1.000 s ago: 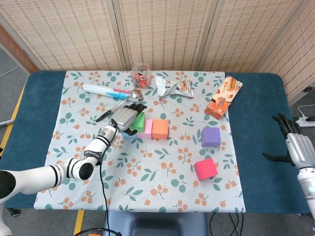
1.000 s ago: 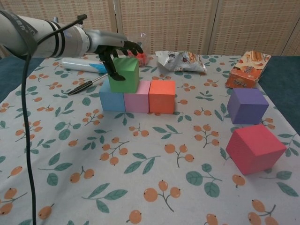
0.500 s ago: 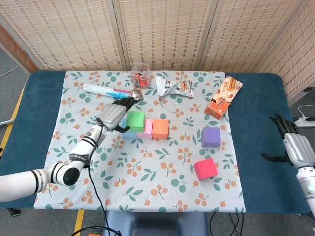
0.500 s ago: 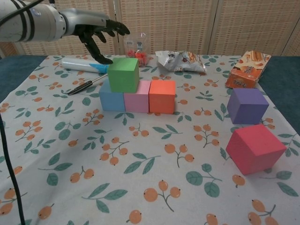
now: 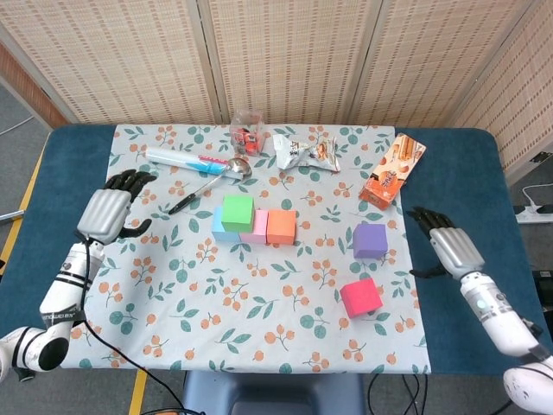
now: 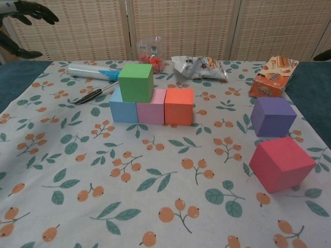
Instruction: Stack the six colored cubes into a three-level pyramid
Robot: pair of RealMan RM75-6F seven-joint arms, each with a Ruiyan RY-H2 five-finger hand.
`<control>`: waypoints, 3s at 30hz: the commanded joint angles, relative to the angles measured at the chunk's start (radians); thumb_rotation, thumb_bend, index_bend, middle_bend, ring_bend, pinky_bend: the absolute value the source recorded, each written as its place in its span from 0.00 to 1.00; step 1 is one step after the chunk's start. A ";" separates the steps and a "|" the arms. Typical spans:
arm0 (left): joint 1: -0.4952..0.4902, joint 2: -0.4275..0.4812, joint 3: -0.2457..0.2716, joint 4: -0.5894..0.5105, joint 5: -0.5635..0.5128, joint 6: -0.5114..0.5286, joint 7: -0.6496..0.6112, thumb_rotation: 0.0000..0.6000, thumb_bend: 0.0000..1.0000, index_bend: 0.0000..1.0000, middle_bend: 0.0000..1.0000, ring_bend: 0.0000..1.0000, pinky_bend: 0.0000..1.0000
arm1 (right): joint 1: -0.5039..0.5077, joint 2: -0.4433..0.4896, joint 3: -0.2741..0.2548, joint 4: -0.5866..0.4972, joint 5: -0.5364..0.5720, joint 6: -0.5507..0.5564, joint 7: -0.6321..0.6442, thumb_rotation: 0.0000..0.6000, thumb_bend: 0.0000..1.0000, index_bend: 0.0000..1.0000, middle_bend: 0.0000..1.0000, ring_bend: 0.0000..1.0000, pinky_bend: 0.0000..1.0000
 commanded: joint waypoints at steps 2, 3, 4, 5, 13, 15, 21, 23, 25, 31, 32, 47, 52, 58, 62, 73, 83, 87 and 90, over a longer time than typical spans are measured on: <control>0.063 0.027 0.035 -0.001 0.078 0.032 -0.060 1.00 0.33 0.19 0.16 0.10 0.14 | 0.084 -0.117 0.024 0.106 0.077 -0.086 -0.099 1.00 0.02 0.09 0.15 0.04 0.19; 0.073 0.030 0.039 -0.003 0.093 0.036 -0.069 1.00 0.32 0.20 0.16 0.10 0.14 | 0.097 -0.136 0.027 0.123 0.089 -0.098 -0.113 1.00 0.02 0.10 0.16 0.04 0.19; 0.085 0.035 0.043 -0.007 0.112 0.041 -0.081 1.00 0.32 0.20 0.16 0.10 0.14 | 0.113 -0.159 0.031 0.146 0.103 -0.110 -0.132 1.00 0.02 0.12 0.17 0.04 0.19; 0.094 0.038 0.046 -0.010 0.125 0.045 -0.091 1.00 0.32 0.20 0.16 0.10 0.14 | 0.125 -0.176 0.033 0.162 0.113 -0.118 -0.146 1.00 0.02 0.13 0.18 0.05 0.19; 0.149 0.052 0.053 -0.014 0.193 0.062 -0.133 1.00 0.33 0.21 0.16 0.10 0.14 | 0.184 -0.275 0.036 0.273 0.172 -0.174 -0.186 1.00 0.04 0.18 0.22 0.07 0.20; 0.156 0.054 0.052 -0.015 0.197 0.053 -0.138 1.00 0.33 0.21 0.16 0.10 0.14 | 0.190 -0.284 0.036 0.289 0.175 -0.180 -0.180 1.00 0.05 0.18 0.22 0.07 0.20; 0.168 0.062 0.043 -0.029 0.215 0.028 -0.159 1.00 0.33 0.21 0.15 0.10 0.14 | 0.192 -0.292 0.028 0.323 0.181 -0.189 -0.167 1.00 0.06 0.20 0.24 0.08 0.20; 0.170 0.061 0.038 -0.032 0.220 0.023 -0.160 1.00 0.33 0.21 0.15 0.10 0.14 | 0.193 -0.298 0.025 0.335 0.181 -0.195 -0.157 1.00 0.06 0.21 0.25 0.08 0.20; 0.173 0.060 0.033 -0.036 0.223 0.019 -0.159 1.00 0.33 0.21 0.15 0.10 0.14 | 0.195 -0.306 0.024 0.347 0.176 -0.198 -0.143 1.00 0.06 0.24 0.27 0.09 0.21; 0.179 0.060 0.018 -0.044 0.230 0.012 -0.160 1.00 0.32 0.21 0.15 0.10 0.14 | 0.201 -0.341 0.024 0.389 0.143 -0.198 -0.083 1.00 0.12 0.40 0.35 0.17 0.24; 0.181 0.060 0.015 -0.045 0.231 0.012 -0.160 1.00 0.32 0.21 0.15 0.10 0.14 | 0.202 -0.345 0.025 0.393 0.138 -0.196 -0.072 1.00 0.15 0.44 0.37 0.19 0.25; 0.209 0.038 0.008 -0.047 0.284 0.030 -0.131 1.00 0.32 0.21 0.15 0.10 0.14 | 0.259 -0.142 0.130 0.122 0.135 -0.175 -0.034 1.00 0.24 0.62 0.48 0.29 0.27; 0.215 0.041 0.008 -0.052 0.295 0.033 -0.132 1.00 0.32 0.21 0.15 0.10 0.14 | 0.306 -0.146 0.144 0.098 0.198 -0.211 -0.090 1.00 0.24 0.62 0.48 0.29 0.27; 0.223 0.044 0.009 -0.060 0.313 0.035 -0.135 1.00 0.32 0.21 0.15 0.10 0.14 | 0.407 -0.192 0.172 0.063 0.310 -0.260 -0.178 1.00 0.24 0.63 0.48 0.29 0.27; 0.232 0.045 0.010 -0.062 0.326 0.043 -0.143 1.00 0.32 0.21 0.15 0.10 0.14 | 0.486 -0.226 0.164 0.056 0.452 -0.264 -0.280 1.00 0.24 0.63 0.48 0.29 0.27; 0.254 0.047 0.017 -0.065 0.368 0.064 -0.171 1.00 0.32 0.21 0.15 0.10 0.15 | 0.661 -0.325 0.132 0.044 0.789 -0.154 -0.508 1.00 0.24 0.63 0.48 0.29 0.27; 0.268 0.047 0.024 -0.054 0.402 0.079 -0.191 1.00 0.32 0.21 0.15 0.10 0.15 | 0.759 -0.398 0.126 0.073 1.018 -0.052 -0.641 1.00 0.24 0.62 0.48 0.29 0.27; 0.272 0.046 0.025 -0.053 0.409 0.081 -0.195 1.00 0.32 0.20 0.15 0.10 0.15 | 0.778 -0.415 0.131 0.096 1.076 -0.040 -0.667 1.00 0.24 0.62 0.48 0.29 0.27; 0.275 0.045 0.026 -0.052 0.414 0.084 -0.198 1.00 0.32 0.20 0.15 0.09 0.15 | 0.788 -0.427 0.136 0.113 1.105 -0.037 -0.680 1.00 0.24 0.61 0.48 0.29 0.27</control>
